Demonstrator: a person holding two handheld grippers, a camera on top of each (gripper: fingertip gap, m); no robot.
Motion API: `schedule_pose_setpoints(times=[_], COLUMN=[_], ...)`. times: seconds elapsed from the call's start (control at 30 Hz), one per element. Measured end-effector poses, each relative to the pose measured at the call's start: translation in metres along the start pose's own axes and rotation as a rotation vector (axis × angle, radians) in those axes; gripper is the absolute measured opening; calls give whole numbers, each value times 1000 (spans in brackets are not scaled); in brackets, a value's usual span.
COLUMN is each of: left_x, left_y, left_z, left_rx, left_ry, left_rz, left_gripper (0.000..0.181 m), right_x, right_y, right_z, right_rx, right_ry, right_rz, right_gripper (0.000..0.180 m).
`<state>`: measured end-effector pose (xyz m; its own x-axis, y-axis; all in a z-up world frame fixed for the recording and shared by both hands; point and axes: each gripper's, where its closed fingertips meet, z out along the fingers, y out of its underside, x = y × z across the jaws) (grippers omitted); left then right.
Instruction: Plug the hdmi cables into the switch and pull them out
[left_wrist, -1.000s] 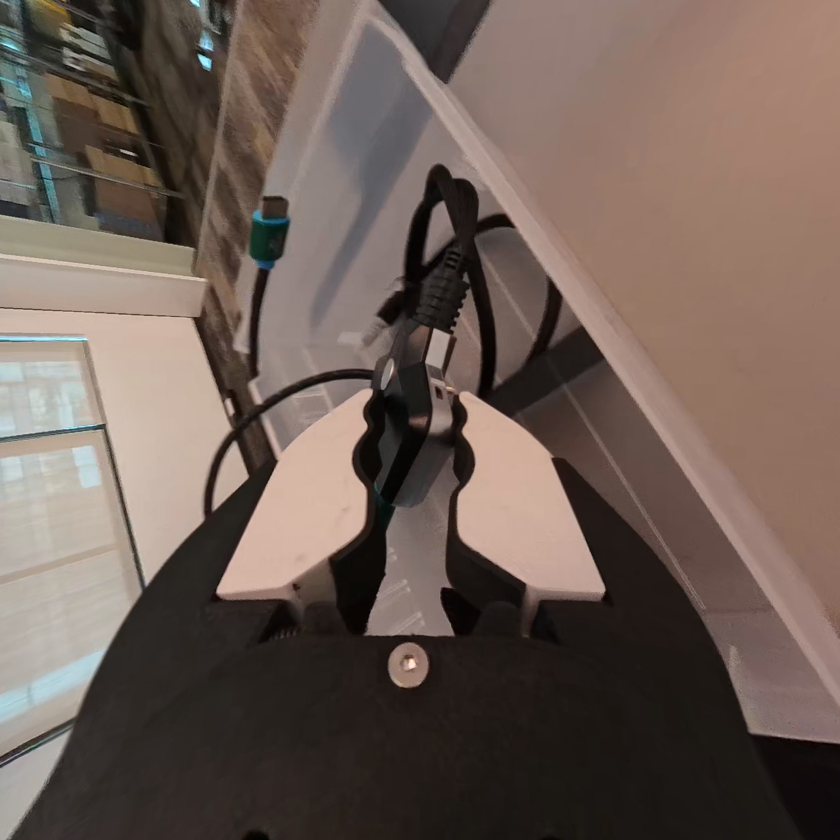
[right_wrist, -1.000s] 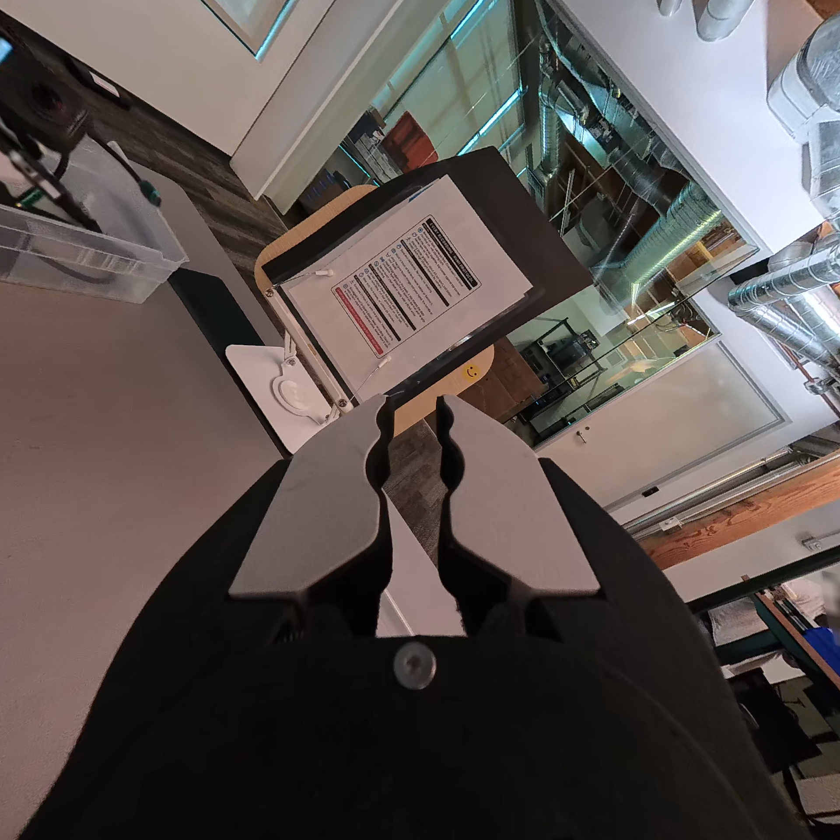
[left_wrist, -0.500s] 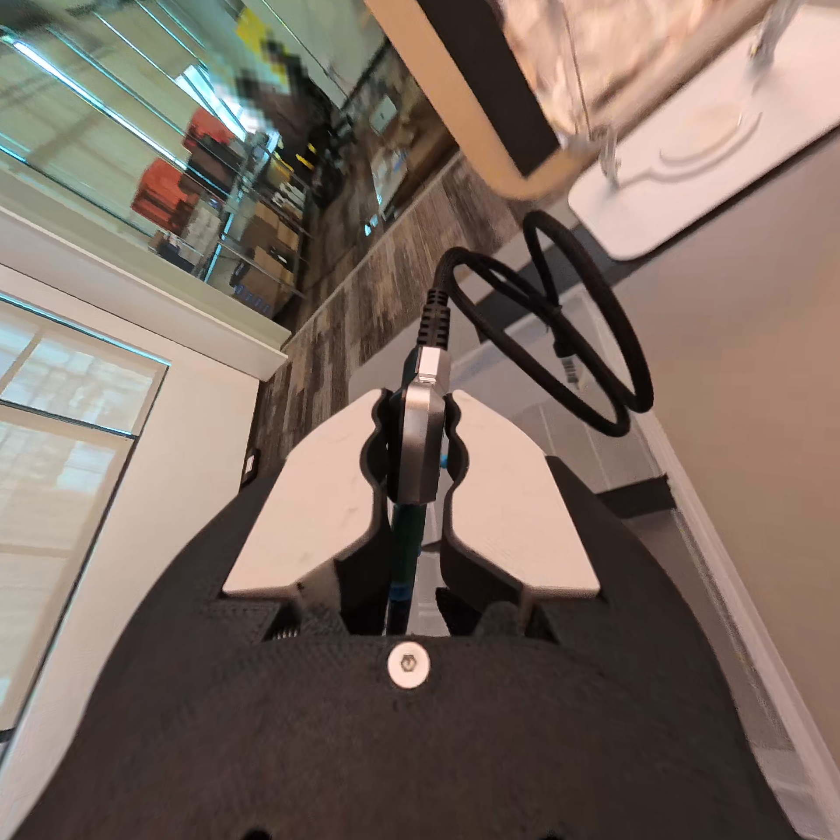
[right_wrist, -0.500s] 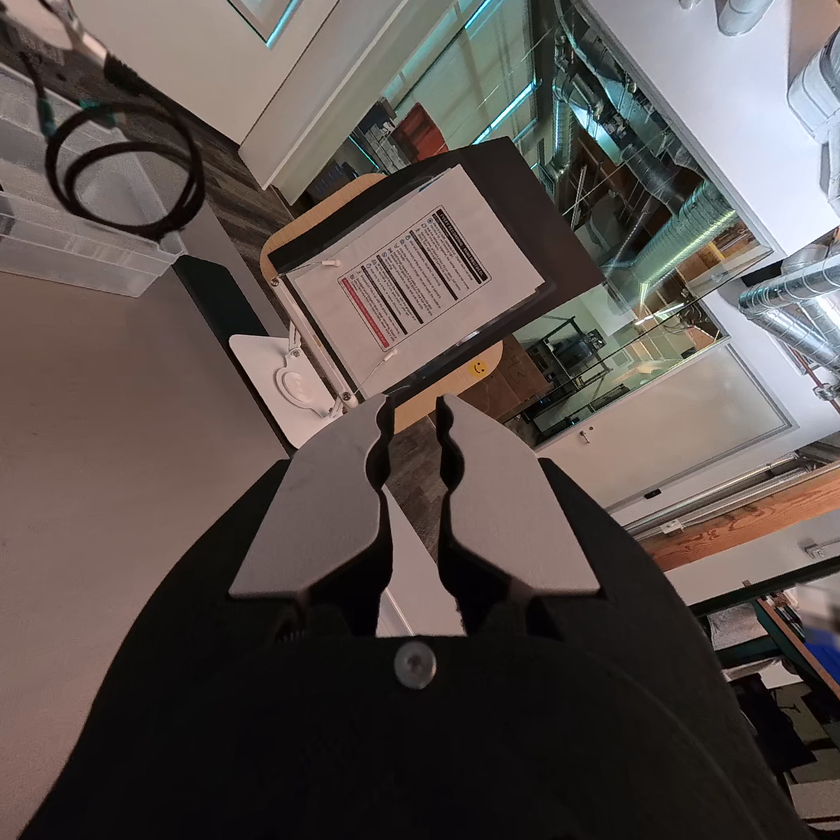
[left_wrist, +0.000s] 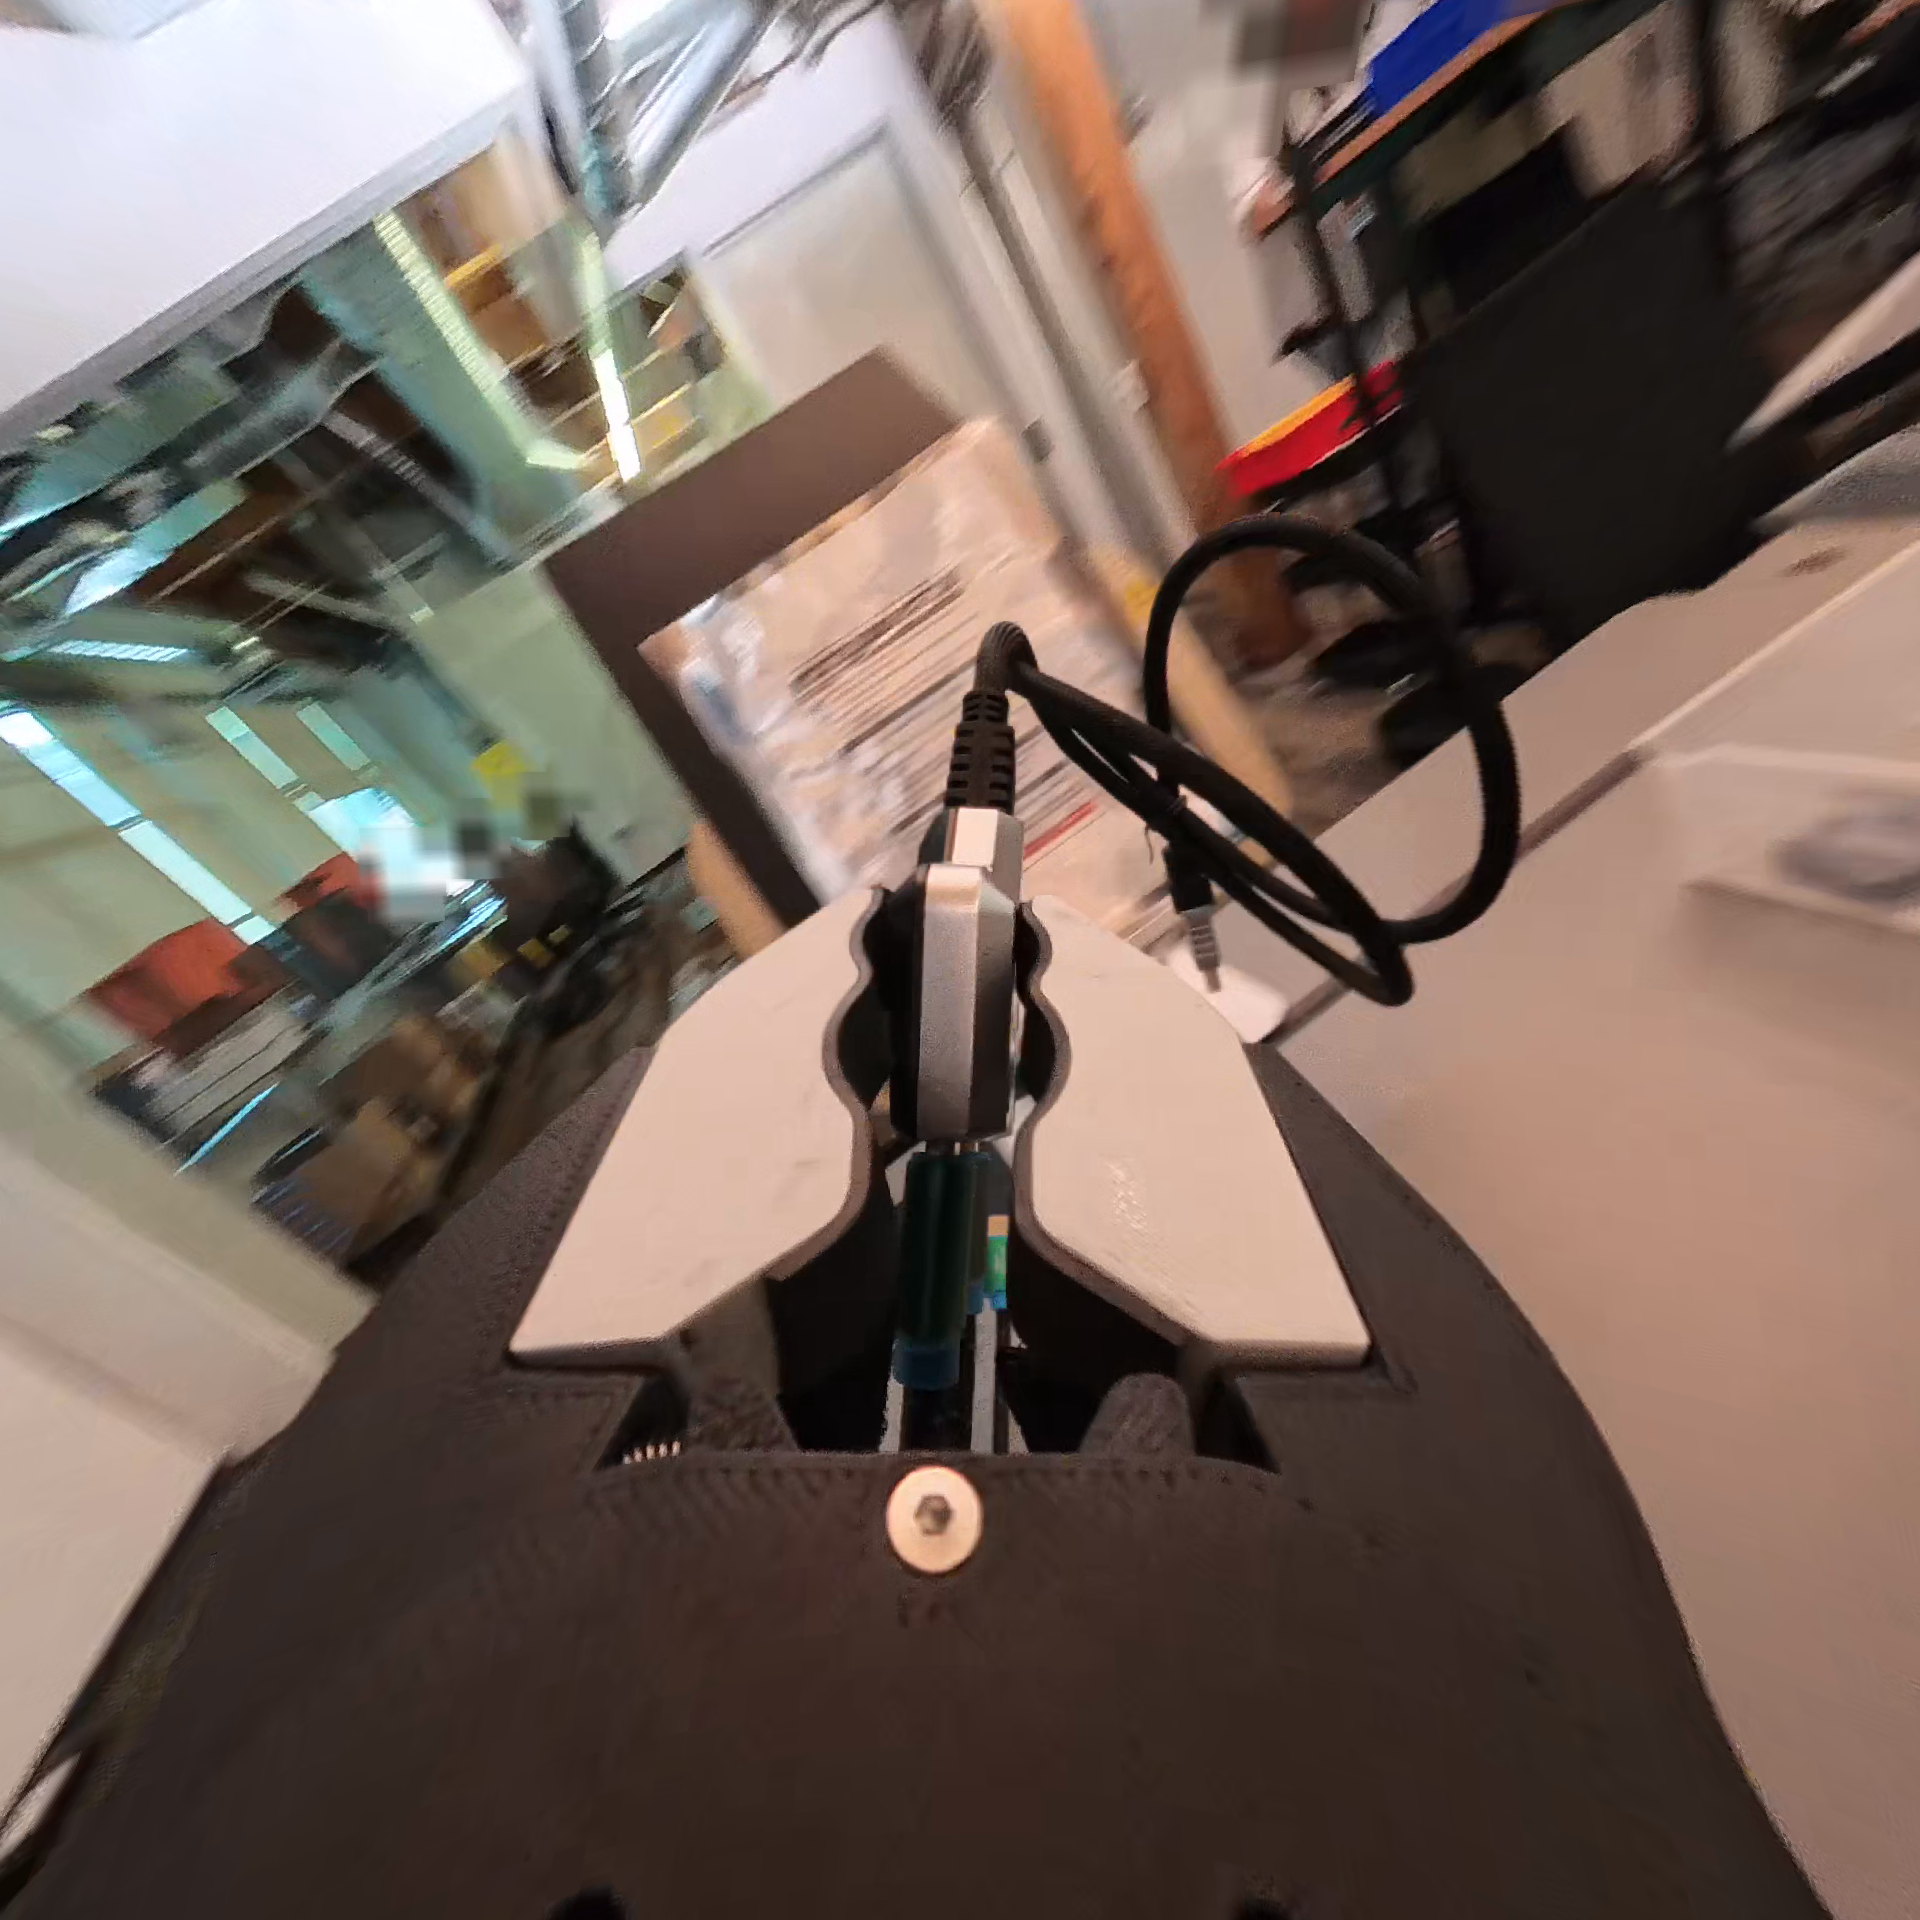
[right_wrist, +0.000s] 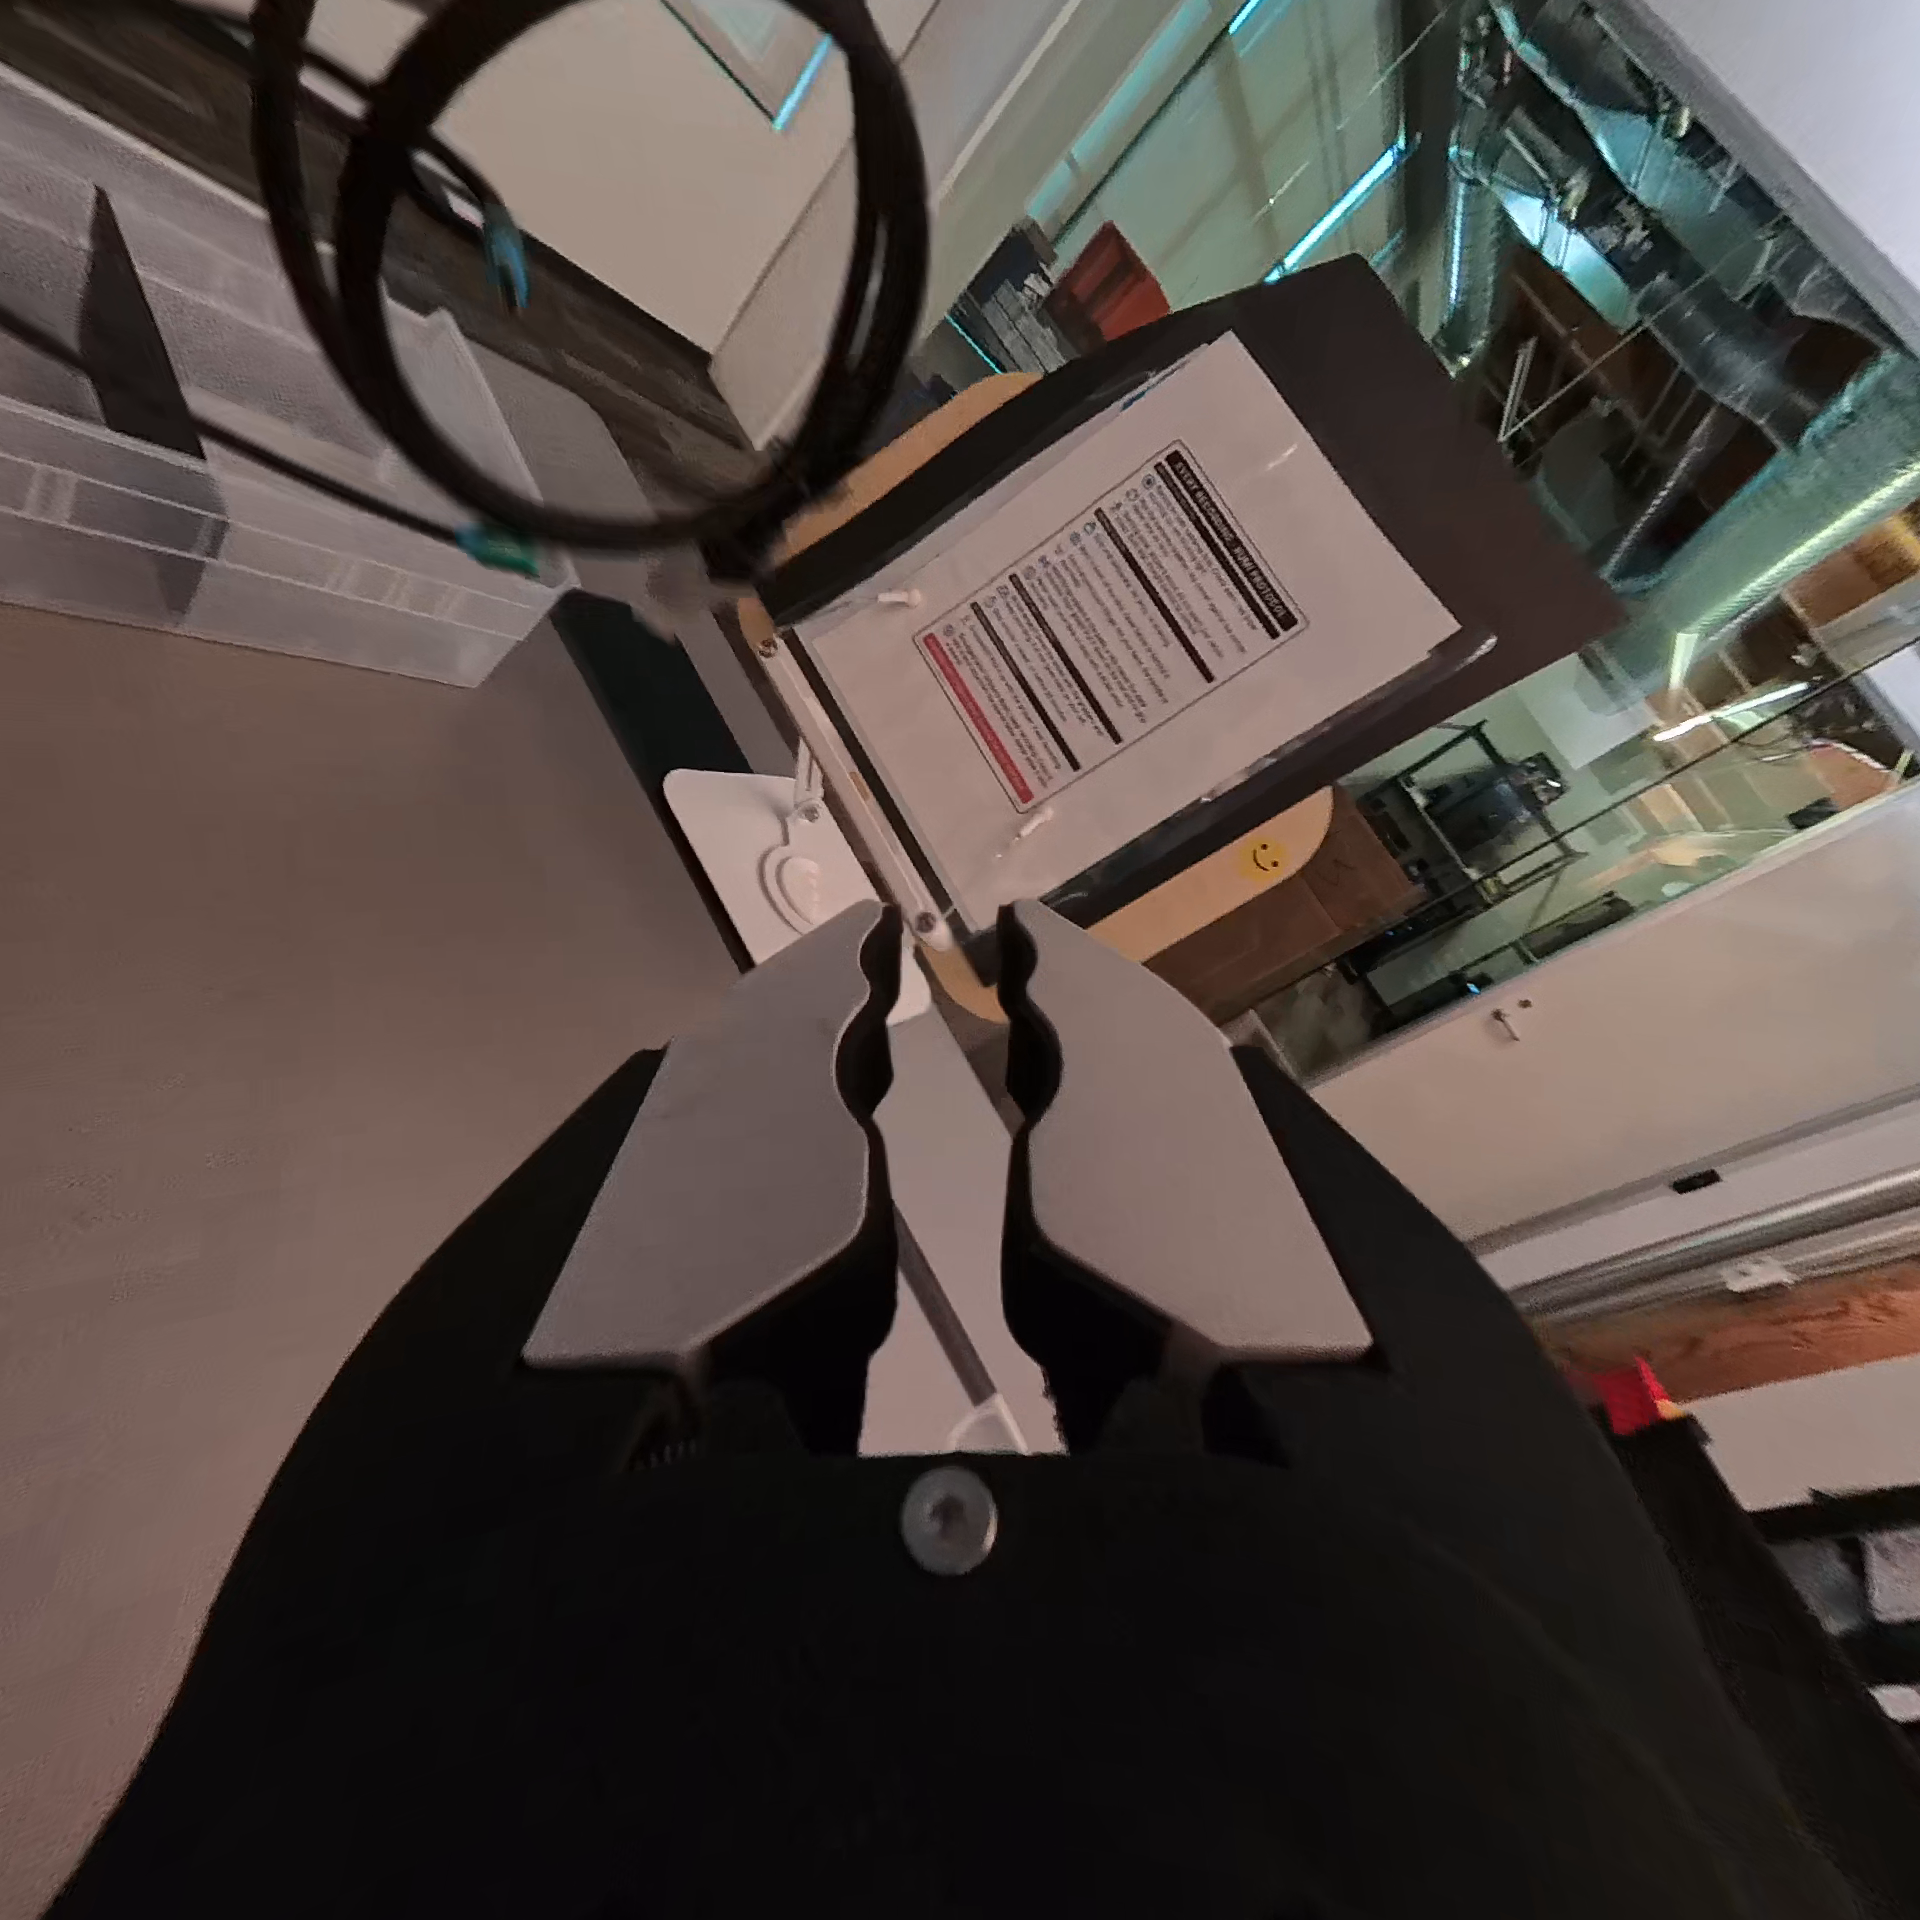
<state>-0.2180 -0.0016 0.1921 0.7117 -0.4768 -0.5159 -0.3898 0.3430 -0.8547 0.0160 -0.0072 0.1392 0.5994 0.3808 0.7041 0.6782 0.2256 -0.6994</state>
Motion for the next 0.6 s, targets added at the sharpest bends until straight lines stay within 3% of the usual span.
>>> schedule_pose_setpoints(times=[0.2,0.33,0.5,0.6], left_x=[51,69,74,75], left_y=[-39,-52,-49,-46], left_z=[4,1,8,14], left_rx=[200,286,288,279], left_ry=[294,477,542,536], left_rz=[-187,-321,-386,-390], left_gripper=[20,20,19,19], right_x=[4,2,8,23], right_y=[-7,-18,-6,-9], right_z=[5,-2,-4,-13], right_rx=[174,314,312,405], right_ry=[-92,-242,-348,-363], right_rz=[248,459,664,784], right_gripper=[34,41,45,45])
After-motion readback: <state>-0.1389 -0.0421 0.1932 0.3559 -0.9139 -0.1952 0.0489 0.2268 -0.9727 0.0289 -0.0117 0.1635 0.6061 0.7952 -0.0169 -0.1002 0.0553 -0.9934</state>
